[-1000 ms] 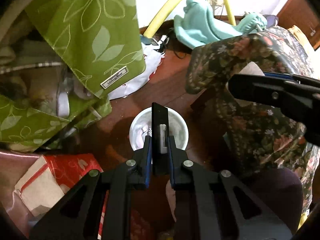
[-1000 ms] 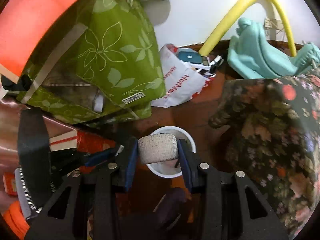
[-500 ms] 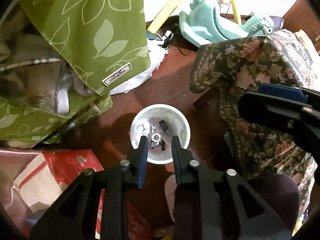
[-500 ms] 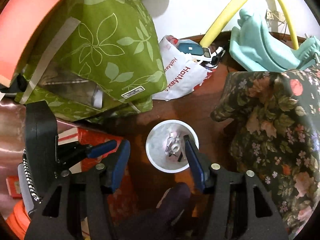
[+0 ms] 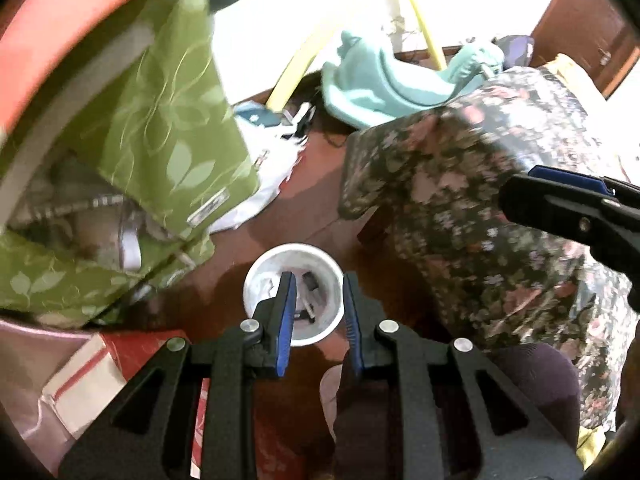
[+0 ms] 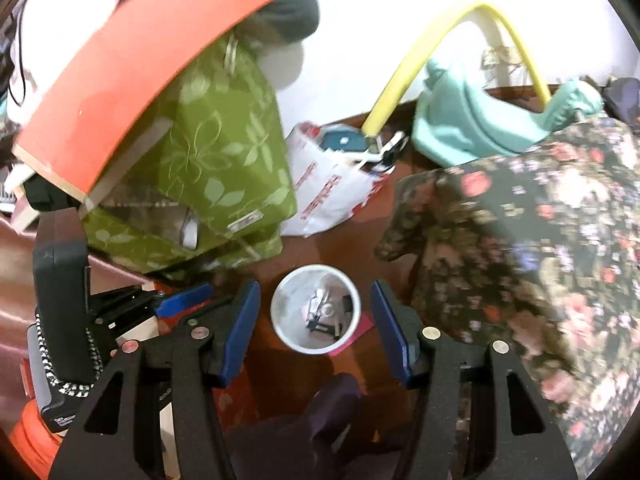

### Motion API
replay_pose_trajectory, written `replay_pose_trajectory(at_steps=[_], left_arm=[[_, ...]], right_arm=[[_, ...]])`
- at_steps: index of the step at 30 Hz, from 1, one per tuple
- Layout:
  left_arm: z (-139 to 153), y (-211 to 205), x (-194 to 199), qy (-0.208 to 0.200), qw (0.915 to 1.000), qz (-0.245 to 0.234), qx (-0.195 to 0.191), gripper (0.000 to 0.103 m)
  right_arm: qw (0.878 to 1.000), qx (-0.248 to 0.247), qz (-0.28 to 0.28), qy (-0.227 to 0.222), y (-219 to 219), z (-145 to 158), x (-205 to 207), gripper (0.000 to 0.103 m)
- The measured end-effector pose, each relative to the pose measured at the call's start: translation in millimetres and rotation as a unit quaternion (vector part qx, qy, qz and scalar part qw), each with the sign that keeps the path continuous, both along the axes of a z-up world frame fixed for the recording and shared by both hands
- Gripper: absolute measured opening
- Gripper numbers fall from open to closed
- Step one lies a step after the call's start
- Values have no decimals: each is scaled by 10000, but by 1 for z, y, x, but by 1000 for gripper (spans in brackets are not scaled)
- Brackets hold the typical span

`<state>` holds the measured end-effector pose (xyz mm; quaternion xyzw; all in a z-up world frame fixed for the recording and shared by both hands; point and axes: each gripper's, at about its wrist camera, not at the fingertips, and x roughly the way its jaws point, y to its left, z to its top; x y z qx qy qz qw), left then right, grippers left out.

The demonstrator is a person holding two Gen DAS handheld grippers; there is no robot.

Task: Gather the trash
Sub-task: 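Move both open tools back to the white earphones on the bedspread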

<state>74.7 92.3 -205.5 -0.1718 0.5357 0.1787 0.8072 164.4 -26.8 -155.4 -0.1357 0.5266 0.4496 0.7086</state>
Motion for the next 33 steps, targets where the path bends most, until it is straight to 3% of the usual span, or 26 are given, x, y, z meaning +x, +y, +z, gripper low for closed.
replay_pose_trajectory(at_steps=[11, 24, 27, 29, 33], left_arm=[[71, -61, 47, -784, 9935, -779, 253, 23], [110, -148, 129, -1217, 9752, -1827, 273, 24], [111, -164, 149, -1258, 9724, -1948, 252, 33], [108, -173, 163, -1256, 9722, -1959, 250, 50], [92, -183, 189, -1171, 9722, -2022, 154, 55]], right_arm=[[9917, 426, -1054, -607, -87, 66, 33, 53], [9645, 480, -2349, -1111, -215, 102, 90, 53], [9570, 462, -2637, -1122, -240, 99, 106, 53], [9521, 433, -2825, -1085, -256, 93, 116, 53], [9433, 330, -3222, -726, -291, 64, 143, 53]])
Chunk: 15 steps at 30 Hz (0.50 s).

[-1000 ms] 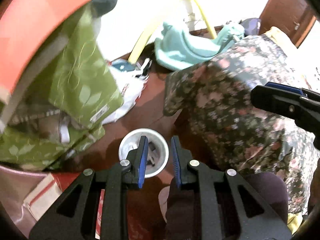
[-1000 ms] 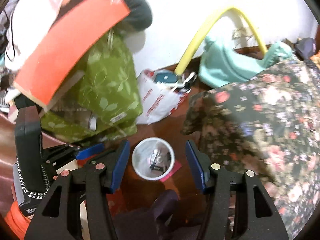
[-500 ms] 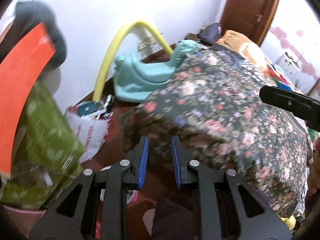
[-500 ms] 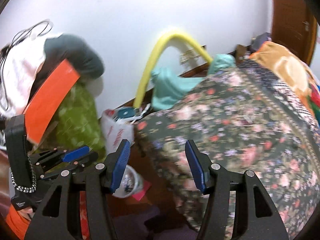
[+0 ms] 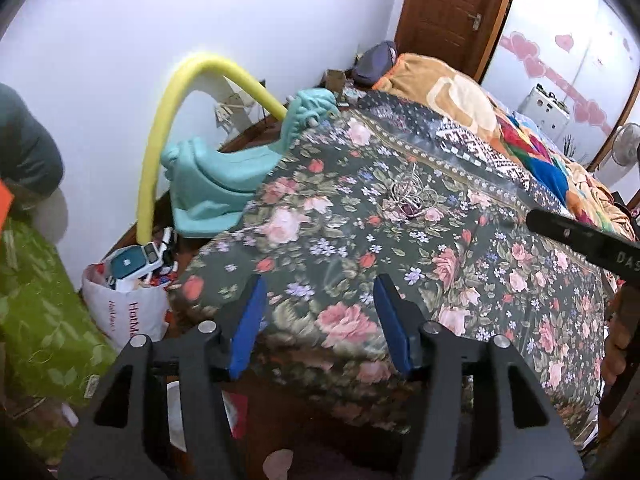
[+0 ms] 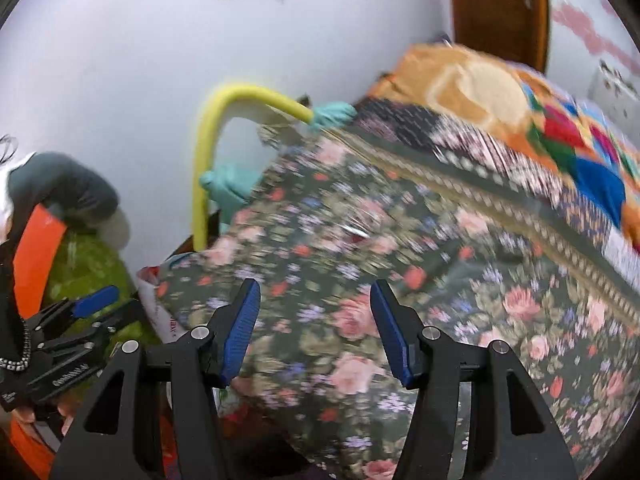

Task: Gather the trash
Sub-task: 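Move both open tools back to the white earphones on the bedspread, then grasp the white earphone cable with the right tool while the left tool grasps the pink item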

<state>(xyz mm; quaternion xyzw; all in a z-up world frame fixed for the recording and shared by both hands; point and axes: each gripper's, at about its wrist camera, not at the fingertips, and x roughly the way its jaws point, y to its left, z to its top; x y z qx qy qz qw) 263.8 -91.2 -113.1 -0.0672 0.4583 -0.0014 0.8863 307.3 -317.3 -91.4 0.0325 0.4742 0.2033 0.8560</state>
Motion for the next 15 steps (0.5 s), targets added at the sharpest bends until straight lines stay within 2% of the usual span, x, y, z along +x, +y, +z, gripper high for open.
replay_pose_trajectory(at_steps=[4, 8, 12, 15], left_arm=[[-21, -10, 26, 144, 9998, -118, 11, 55], [-41, -19, 55, 252, 9994, -221, -28, 55], [-55, -26, 82, 285, 9991, -283, -110, 55], [-65, -32, 100, 255, 9991, -332, -2, 55]], right_arm=[[9988, 86, -289, 382, -24, -32, 25, 53], [9978, 106, -395, 523, -35, -50, 47, 53], [9971, 212, -377, 628, -32, -64, 74, 53], [9967, 261, -306, 699, -21, -75, 96, 53]])
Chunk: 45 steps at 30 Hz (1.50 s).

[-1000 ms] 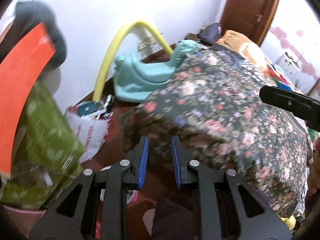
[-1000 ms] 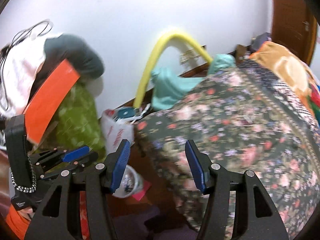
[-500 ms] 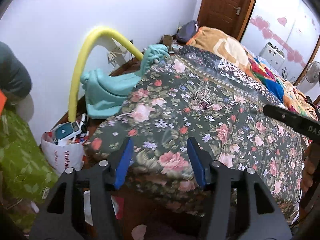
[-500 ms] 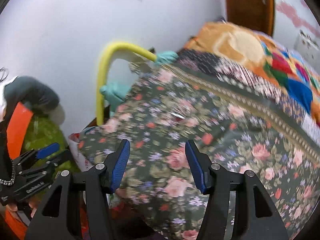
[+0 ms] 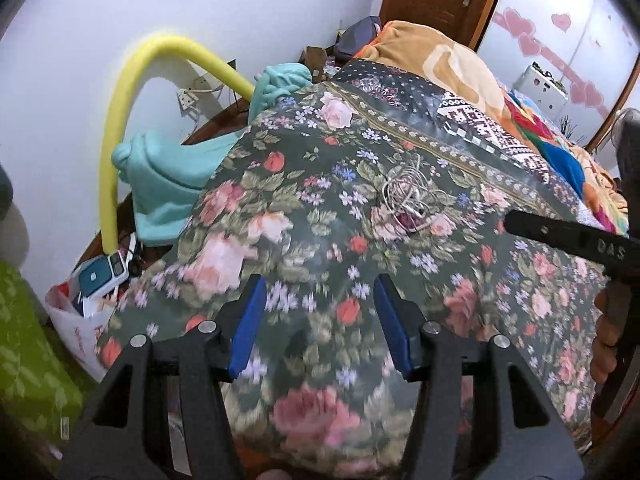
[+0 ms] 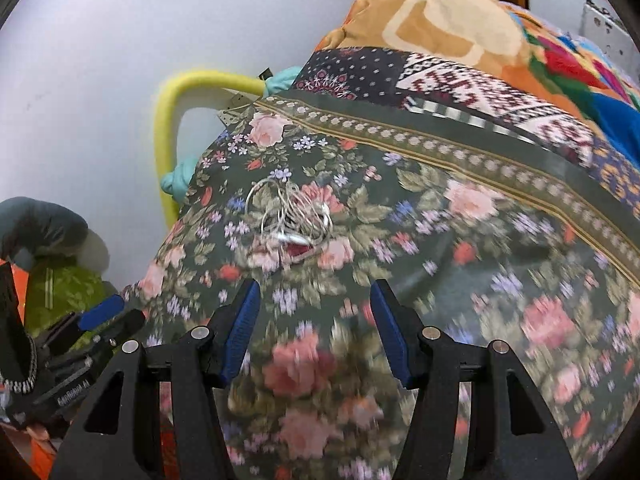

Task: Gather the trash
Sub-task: 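Grasp the white earphone cable with the right tool while the left tool grasps the pink item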

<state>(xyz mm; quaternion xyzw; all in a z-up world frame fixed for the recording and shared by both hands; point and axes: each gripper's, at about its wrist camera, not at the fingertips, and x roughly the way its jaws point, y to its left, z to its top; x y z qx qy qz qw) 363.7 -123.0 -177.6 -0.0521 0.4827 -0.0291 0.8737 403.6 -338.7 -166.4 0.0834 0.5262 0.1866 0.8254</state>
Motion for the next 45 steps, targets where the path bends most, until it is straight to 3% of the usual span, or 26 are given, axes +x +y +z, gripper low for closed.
replay_pose_trajectory(at_steps=[12, 14, 15, 16, 19, 24, 30, 34, 40, 45], left_arm=[[-32, -19, 34, 135, 9991, -398, 94, 55], [-35, -23, 36, 162, 9987, -470, 105, 55], [-36, -24, 36, 171, 9986, -496, 97, 55], [-36, -26, 37, 183, 9985, -519, 81, 55], [-34, -29, 34, 155, 9981, -583, -92, 55], [-32, -42, 37, 171, 9973, -702, -116, 55], [-32, -57, 47, 236, 9957, -835, -321, 55], [-39, -73, 58, 377, 9934, -970, -489, 55], [-44, -106, 66, 403, 9885, -1341, -578, 55], [-49, -137, 75, 322, 9846, -1687, -312, 55]], right_arm=[[9985, 217, 151, 481, 44, -64, 88, 53], [9978, 341, 136, 558, 45, -71, 93, 36], [9963, 468, 205, 684, 45, -74, 95, 14], [9947, 610, 230, 798, 43, -75, 94, 8], [9938, 947, 221, 544, 36, -58, 82, 6], [9950, 940, 219, -256, 20, -6, 54, 6], [9947, 766, 5, -690, -1, 20, 39, 6], [9957, 657, -152, -636, -14, 13, 35, 6], [9977, 456, -429, -245, -35, -25, 35, 6], [9969, 523, -569, -136, -49, -36, 33, 6]])
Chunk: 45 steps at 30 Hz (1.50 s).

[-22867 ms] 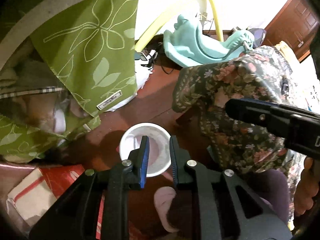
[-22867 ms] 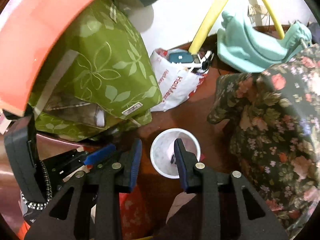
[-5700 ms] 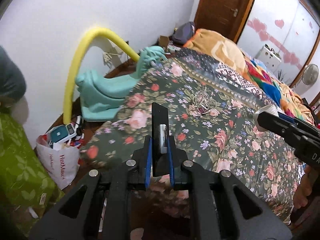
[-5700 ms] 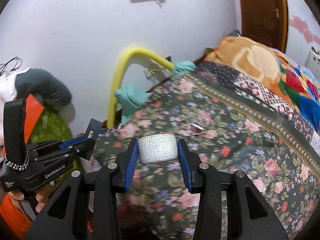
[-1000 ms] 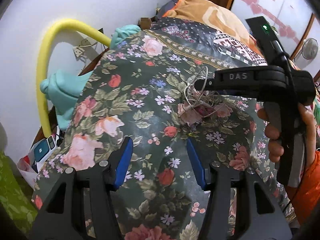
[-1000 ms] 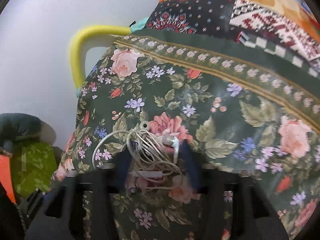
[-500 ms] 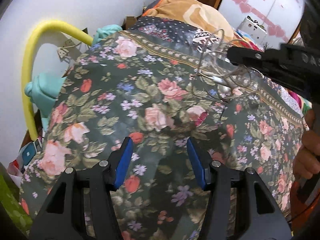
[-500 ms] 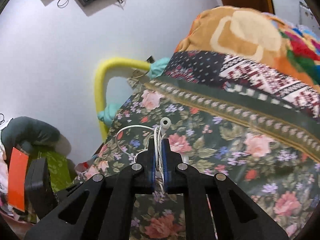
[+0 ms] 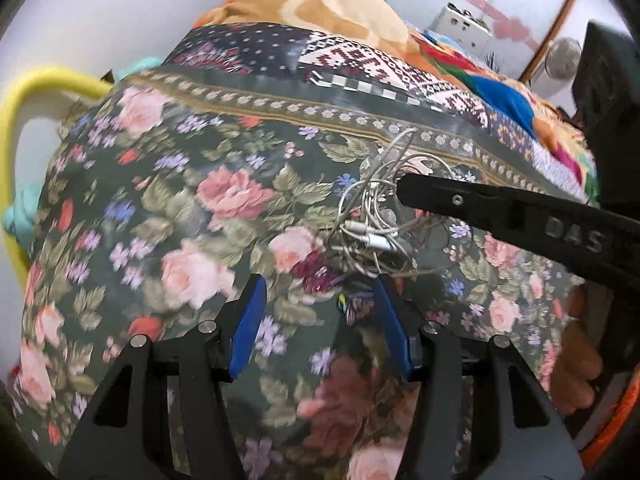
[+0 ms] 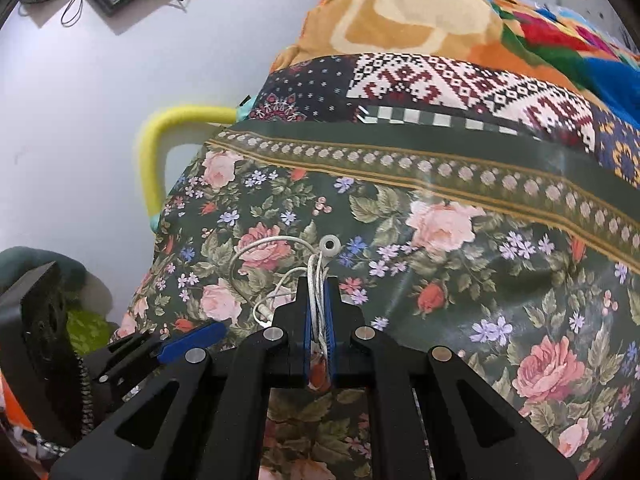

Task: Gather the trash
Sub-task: 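Grasp the white earphone cable with the right tool while the left tool grasps the pink item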

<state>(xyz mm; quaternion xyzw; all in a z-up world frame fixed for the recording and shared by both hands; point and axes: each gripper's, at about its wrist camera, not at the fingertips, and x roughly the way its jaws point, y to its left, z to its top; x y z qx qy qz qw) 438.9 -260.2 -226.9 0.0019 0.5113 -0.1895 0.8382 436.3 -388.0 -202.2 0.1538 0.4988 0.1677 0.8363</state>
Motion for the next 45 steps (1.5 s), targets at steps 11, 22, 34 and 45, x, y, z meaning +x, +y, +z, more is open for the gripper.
replay_pose_trajectory(at_steps=[11, 22, 34, 45], left_arm=[[-19, 1, 20, 74, 9997, 212, -6, 7], [3, 44, -2, -105, 9972, 740, 26, 7], [79, 102, -69, -605, 9906, 1223, 94, 7], [126, 185, -166, -894, 9766, 1934, 275, 7]], right_arm=[[9989, -98, -442, -113, -30, 0, -12, 6], [9955, -331, -861, -214, -64, 21, -31, 6], [9977, -356, -278, -498, -13, 71, -74, 6], [9930, -148, 608, -998, 77, 132, -138, 6]])
